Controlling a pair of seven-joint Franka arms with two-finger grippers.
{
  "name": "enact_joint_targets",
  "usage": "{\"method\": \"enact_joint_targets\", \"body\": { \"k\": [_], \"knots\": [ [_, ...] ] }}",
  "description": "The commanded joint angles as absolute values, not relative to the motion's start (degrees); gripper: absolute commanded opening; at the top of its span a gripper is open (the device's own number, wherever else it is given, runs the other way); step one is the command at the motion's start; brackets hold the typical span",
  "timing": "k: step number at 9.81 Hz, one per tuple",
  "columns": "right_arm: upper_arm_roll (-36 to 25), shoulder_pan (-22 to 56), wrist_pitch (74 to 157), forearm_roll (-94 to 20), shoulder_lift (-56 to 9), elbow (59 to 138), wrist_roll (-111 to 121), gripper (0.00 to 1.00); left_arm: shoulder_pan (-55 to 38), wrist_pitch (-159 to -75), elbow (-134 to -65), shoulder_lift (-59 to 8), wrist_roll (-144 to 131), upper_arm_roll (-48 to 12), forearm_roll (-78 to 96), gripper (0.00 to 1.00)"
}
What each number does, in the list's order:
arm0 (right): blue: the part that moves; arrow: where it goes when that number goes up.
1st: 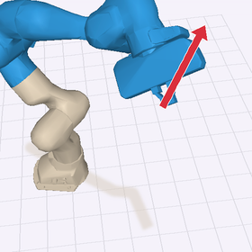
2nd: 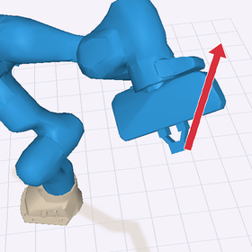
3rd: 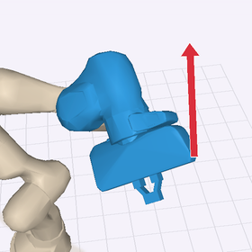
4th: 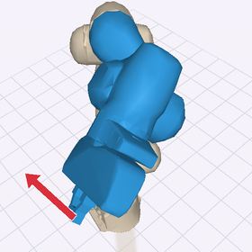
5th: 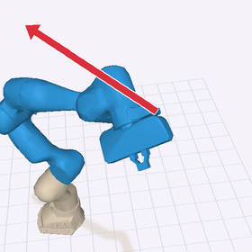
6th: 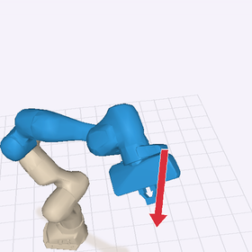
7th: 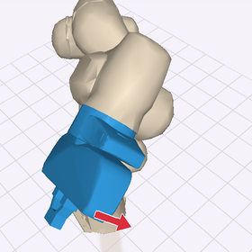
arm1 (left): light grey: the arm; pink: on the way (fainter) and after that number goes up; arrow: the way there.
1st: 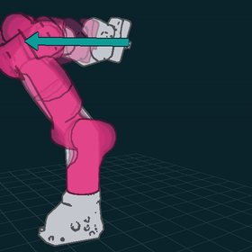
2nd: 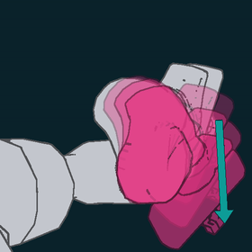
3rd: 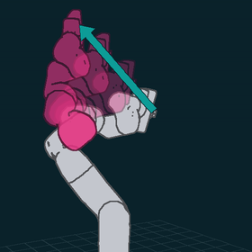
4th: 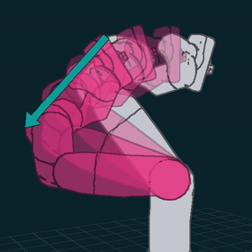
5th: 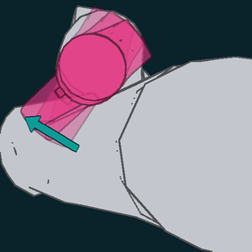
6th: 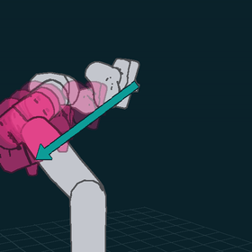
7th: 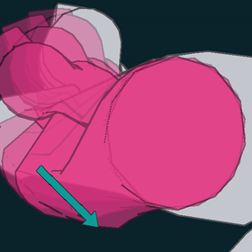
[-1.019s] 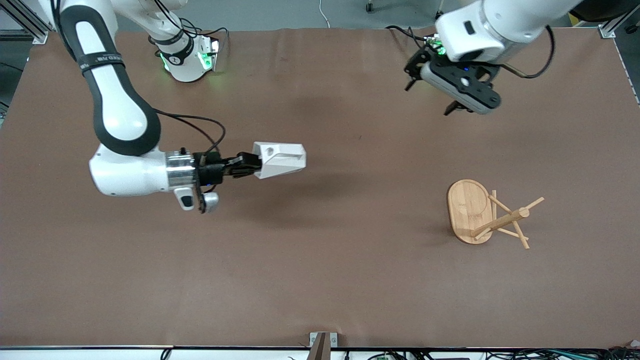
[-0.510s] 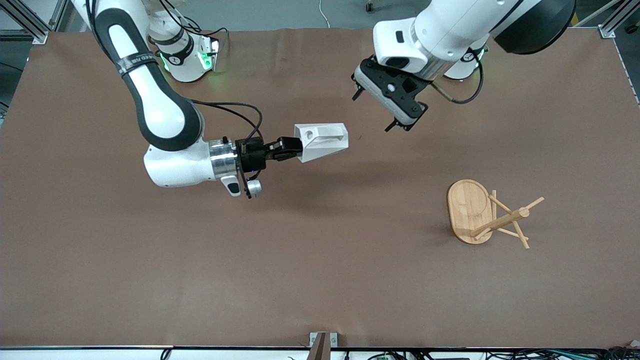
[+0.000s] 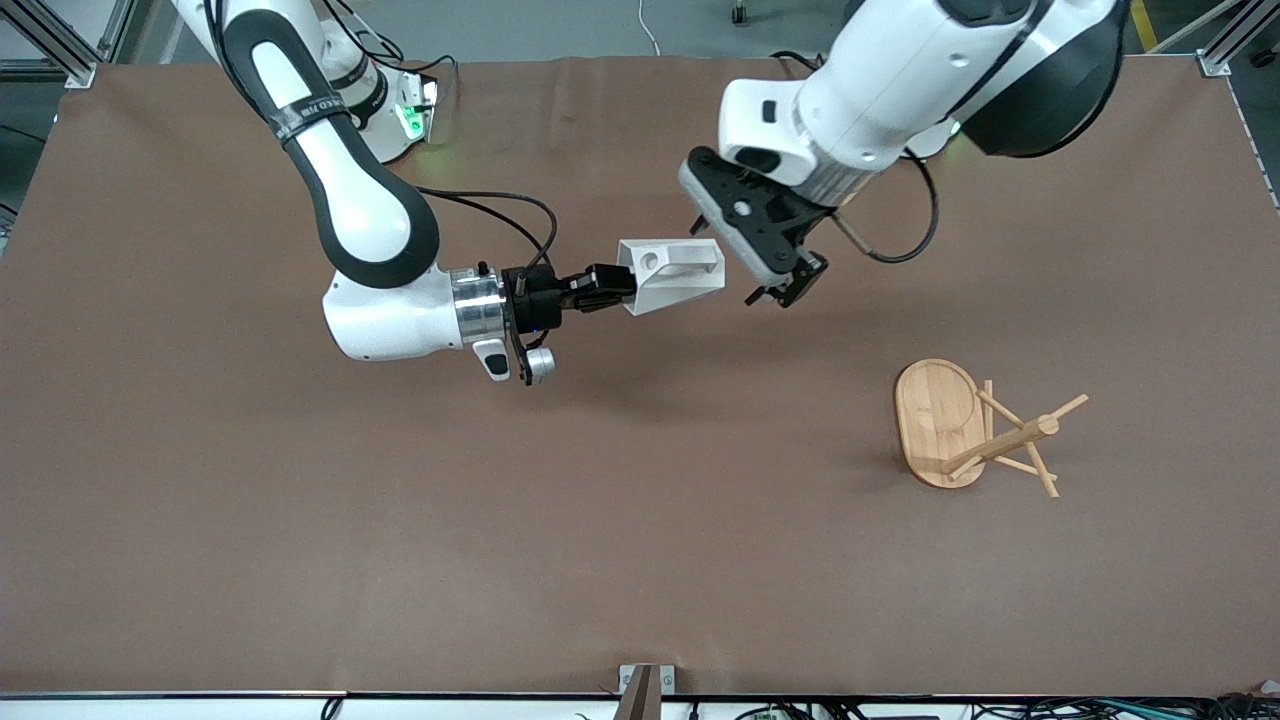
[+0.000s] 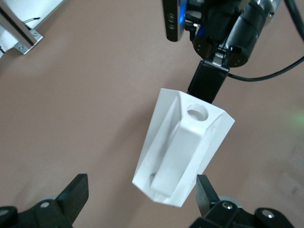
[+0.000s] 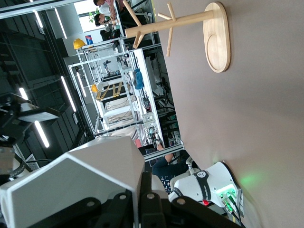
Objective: Hang cup on rack
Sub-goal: 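Grasp the white cup with the left gripper beside the right gripper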
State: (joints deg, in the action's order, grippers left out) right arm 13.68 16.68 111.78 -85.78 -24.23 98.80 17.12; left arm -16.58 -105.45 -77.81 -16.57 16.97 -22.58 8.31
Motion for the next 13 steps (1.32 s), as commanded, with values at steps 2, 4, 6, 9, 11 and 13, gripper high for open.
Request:
{"method": "enact_joint_targets", "body": {
  "k": [2, 4, 6, 9, 11, 13],
  "knots": [
    [13.8, 17.14, 112.85, -87.63, -23.47, 99.67, 16.7, 0.02, -16.7, -104.33, -77.25, -18.46, 19.07, -24.68, 7.29, 1.0],
    [14.85, 16.96, 113.37, -88.5, -23.38, 99.67, 16.7, 0.02, -17.22, -104.5, -77.87, -20.38, 21.96, -24.96, 7.12, 1.0],
    [14.85, 16.96, 113.82, -88.59, -23.38, 99.67, 16.7, 0.02, -17.23, -104.5, -77.96, -21.35, 24.94, -24.96, 6.94, 1.0],
    [15.46, 16.96, 113.91, -88.94, -23.12, 99.67, 16.7, 0.02, -17.14, -104.5, -79.01, -21.88, 28.89, -24.96, 6.59, 0.95],
    [15.64, 16.79, 113.99, -89.21, -23.03, 99.67, 16.7, 0.02, -16.88, -104.5, -79.01, -22.67, 30.32, -24.96, 6.5, 0.91],
    [15.73, 16.79, 114.17, -89.64, -22.94, 99.67, 16.61, 0.02, -16.88, -104.33, -79.97, -22.33, 29.63, -24.96, 6.59, 0.35]
  ]
}}
